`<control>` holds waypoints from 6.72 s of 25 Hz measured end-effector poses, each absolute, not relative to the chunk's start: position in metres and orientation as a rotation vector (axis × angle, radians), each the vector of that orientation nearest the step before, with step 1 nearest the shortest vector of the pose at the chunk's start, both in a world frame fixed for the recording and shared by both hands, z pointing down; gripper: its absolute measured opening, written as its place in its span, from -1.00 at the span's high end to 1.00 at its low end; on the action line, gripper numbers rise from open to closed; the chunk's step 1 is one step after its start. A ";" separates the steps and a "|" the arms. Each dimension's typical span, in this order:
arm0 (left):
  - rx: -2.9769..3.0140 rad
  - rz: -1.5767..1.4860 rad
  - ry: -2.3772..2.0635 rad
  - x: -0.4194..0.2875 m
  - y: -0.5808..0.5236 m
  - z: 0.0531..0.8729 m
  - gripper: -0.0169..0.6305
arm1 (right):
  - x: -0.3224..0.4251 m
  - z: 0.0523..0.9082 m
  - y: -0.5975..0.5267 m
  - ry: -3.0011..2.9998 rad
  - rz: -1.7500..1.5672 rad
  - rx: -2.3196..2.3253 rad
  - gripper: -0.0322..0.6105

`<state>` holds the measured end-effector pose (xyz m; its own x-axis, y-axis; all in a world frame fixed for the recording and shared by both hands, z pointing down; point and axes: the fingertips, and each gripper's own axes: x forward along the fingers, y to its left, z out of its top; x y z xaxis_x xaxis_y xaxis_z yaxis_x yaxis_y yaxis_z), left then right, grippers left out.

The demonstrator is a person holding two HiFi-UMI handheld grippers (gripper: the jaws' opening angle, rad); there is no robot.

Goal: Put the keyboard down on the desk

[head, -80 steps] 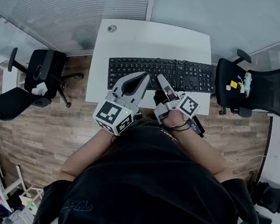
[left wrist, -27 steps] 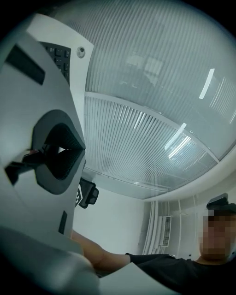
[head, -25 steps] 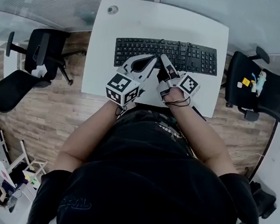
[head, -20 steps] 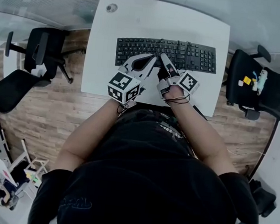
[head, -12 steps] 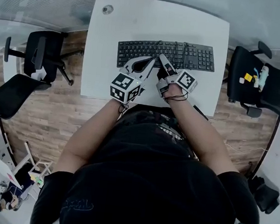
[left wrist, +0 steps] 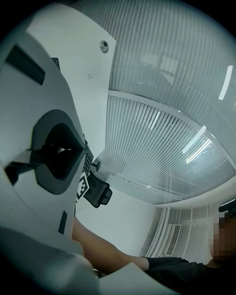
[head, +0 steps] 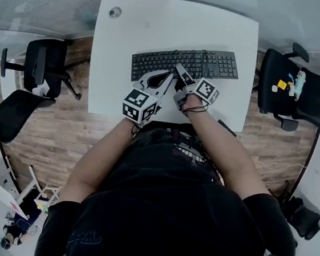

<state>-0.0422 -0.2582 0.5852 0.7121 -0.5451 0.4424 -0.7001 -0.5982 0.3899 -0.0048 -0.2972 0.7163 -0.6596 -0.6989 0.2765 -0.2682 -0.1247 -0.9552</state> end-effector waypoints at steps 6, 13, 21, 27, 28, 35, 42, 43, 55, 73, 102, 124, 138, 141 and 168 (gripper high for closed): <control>2.345 0.397 -0.938 -0.042 -0.255 0.596 0.90 | -0.002 0.723 -0.298 1.790 -1.862 -1.079 0.58; 2.334 0.385 -0.940 -0.043 -0.253 0.595 0.90 | -0.001 0.731 -0.296 1.733 -1.905 -1.113 0.58; 2.322 0.384 -0.950 -0.044 -0.250 0.598 0.90 | -0.005 0.734 -0.294 1.724 -1.941 -1.102 0.58; 2.306 0.375 -0.974 -0.048 -0.250 0.599 0.90 | -0.007 0.733 -0.295 1.723 -1.953 -1.104 0.46; 2.304 0.375 -0.976 -0.048 -0.250 0.599 0.90 | -0.006 0.733 -0.295 1.727 -1.959 -1.110 0.44; 2.307 0.367 -0.966 -0.044 -0.246 0.596 0.90 | -0.015 0.739 -0.286 1.762 -2.065 -1.134 0.03; 2.303 0.339 -0.963 -0.044 -0.243 0.592 0.90 | -0.023 0.736 -0.280 1.863 -2.117 -1.121 -0.14; 2.303 0.332 -0.963 -0.044 -0.242 0.590 0.90 | -0.023 0.736 -0.278 1.872 -2.130 -1.118 -0.14; 2.321 0.301 -0.972 -0.051 -0.231 0.579 0.90 | -0.021 0.736 -0.256 1.925 -2.165 -1.127 -0.20; 2.343 0.301 -0.963 -0.056 -0.203 0.574 0.90 | -0.016 0.731 -0.235 1.961 -2.109 -1.179 -0.20; 2.457 0.265 -1.077 -0.085 -0.207 0.530 0.90 | -0.050 0.551 -0.233 2.831 -0.880 -1.356 0.74; 2.461 0.236 -1.117 -0.067 -0.195 0.527 0.90 | -0.029 0.530 -0.207 2.891 -0.692 -1.355 0.83; 2.474 0.239 -1.139 0.022 -0.161 0.521 0.90 | 0.054 0.522 -0.169 2.872 -0.715 -1.296 0.83; 2.467 0.239 -1.154 0.043 -0.150 0.521 0.90 | 0.079 0.522 -0.157 2.878 -0.699 -1.293 0.83; 2.426 0.160 -1.463 0.113 -0.026 0.505 0.90 | 0.147 0.507 -0.032 3.062 -0.504 -0.993 0.83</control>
<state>0.1130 -0.0256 0.5049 0.4740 -0.8447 0.2486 -0.8785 -0.4342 0.1993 0.1470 -0.0320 0.5069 -0.8080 -0.5529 0.2034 -0.5889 0.7672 -0.2542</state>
